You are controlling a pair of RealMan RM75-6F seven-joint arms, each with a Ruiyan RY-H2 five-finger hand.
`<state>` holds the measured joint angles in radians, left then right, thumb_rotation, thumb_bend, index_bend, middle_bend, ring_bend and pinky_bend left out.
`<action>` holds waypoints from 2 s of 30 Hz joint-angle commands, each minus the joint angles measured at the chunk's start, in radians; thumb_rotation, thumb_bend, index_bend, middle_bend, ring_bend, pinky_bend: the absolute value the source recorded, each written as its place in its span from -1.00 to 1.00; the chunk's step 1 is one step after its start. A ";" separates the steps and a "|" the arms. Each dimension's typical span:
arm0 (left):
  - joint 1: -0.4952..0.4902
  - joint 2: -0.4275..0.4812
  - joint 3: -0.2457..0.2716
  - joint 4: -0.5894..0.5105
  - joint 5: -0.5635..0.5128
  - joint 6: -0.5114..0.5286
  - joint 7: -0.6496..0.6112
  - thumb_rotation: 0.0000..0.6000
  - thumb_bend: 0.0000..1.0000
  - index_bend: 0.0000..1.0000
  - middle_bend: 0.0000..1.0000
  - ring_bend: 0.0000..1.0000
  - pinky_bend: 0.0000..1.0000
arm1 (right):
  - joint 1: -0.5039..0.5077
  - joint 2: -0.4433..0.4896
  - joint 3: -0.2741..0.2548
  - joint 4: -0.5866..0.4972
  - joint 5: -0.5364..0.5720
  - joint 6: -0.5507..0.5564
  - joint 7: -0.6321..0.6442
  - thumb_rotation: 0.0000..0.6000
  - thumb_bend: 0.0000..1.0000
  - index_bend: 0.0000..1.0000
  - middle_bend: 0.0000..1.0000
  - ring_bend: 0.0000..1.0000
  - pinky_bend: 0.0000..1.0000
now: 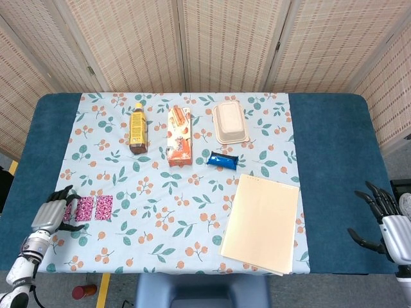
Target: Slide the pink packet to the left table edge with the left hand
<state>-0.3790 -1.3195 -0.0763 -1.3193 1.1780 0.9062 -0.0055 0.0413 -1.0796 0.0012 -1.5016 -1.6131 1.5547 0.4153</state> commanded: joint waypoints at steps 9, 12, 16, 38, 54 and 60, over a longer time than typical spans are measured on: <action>-0.089 -0.018 -0.022 -0.088 -0.092 -0.057 0.188 1.00 -0.63 -0.60 -1.00 -1.00 -1.00 | -0.003 -0.003 0.002 0.012 0.006 0.000 0.012 1.00 -0.43 -0.71 -0.90 -1.00 -1.00; -0.106 -0.022 -0.021 -0.108 -0.132 -0.068 0.232 1.00 -0.63 -0.62 -1.00 -1.00 -1.00 | -0.002 -0.005 0.003 0.016 0.009 -0.003 0.017 1.00 -0.43 -0.71 -0.90 -1.00 -1.00; -0.118 -0.031 -0.015 -0.121 -0.169 -0.065 0.273 1.00 -0.63 -0.62 -1.00 -1.00 -1.00 | -0.001 -0.006 0.004 0.022 0.010 -0.006 0.022 1.00 -0.43 -0.71 -0.90 -1.00 -1.00; -0.144 -0.063 0.000 -0.096 -0.236 -0.052 0.304 1.00 -0.63 -0.58 -1.00 -1.00 -1.00 | -0.003 -0.011 0.006 0.038 0.016 -0.010 0.036 1.00 -0.43 -0.71 -0.90 -1.00 -1.00; -0.151 -0.087 0.005 -0.072 -0.237 -0.037 0.296 1.00 -0.60 -0.41 -1.00 -1.00 -1.00 | -0.005 -0.013 0.006 0.040 0.019 -0.011 0.038 1.00 -0.43 -0.71 -0.90 -1.00 -1.00; -0.140 -0.061 0.006 -0.105 -0.209 -0.004 0.285 1.00 -0.60 -0.38 -1.00 -1.00 -1.00 | -0.006 -0.012 0.007 0.041 0.018 -0.007 0.038 1.00 -0.43 -0.71 -0.90 -1.00 -1.00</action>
<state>-0.5233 -1.3894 -0.0706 -1.4152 0.9605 0.8926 0.2833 0.0348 -1.0912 0.0086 -1.4609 -1.5952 1.5472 0.4536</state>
